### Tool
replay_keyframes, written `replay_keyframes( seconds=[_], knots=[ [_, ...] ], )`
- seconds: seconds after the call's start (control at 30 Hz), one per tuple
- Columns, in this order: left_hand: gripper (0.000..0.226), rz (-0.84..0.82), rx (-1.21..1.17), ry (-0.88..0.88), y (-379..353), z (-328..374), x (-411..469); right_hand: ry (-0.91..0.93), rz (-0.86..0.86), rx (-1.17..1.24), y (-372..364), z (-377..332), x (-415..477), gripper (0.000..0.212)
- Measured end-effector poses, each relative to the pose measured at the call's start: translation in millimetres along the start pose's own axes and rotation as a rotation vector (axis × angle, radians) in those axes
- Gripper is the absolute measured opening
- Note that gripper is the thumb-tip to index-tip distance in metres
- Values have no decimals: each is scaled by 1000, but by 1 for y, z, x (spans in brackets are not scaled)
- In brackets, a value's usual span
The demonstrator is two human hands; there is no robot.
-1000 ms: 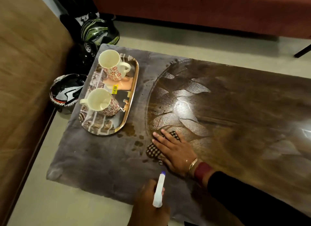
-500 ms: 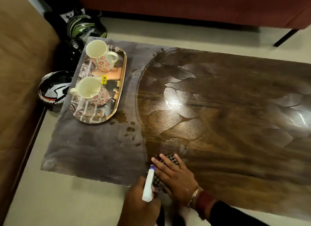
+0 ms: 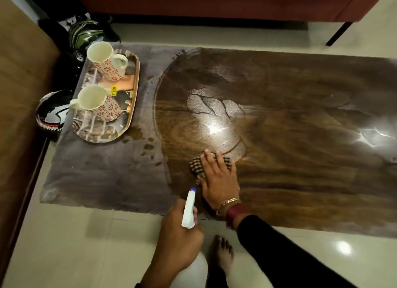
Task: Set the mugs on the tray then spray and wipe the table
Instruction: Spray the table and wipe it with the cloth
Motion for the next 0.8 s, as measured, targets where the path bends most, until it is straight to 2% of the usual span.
replay_keyframes(
  seconds=[0.07,0.17,0.33,0.43,0.57,0.8],
  knots=[
    [30,20,-25,12,2,3,-1,56,1,9,-11,-22,-21,72],
    [20,9,-5,18,0,9,-3,-8,0,22,-18,-13,-58,75],
    [20,-90,27,39,-14,9,-8,-331,96,-8,7,102,-97,67],
    [17,-73,15,66,-17,3,-6,-524,172,29,21,144,-113,65],
    [17,-46,-21,120,-12,-14,-5,-610,229,33,18,127,-111,63],
    [25,125,-85,144,45,-53,-4,-577,242,34,2,75,-95,64]
  ],
)
Point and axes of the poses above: each hand's wrist, its own x-axis towards the middle knuckle, its own y-axis out of the back of the hand, z = x × y, the point moved 10 cm from there along x, towards the middle knuckle, and after that the axes turned 2 degrees about y, right-handed, at the moved point
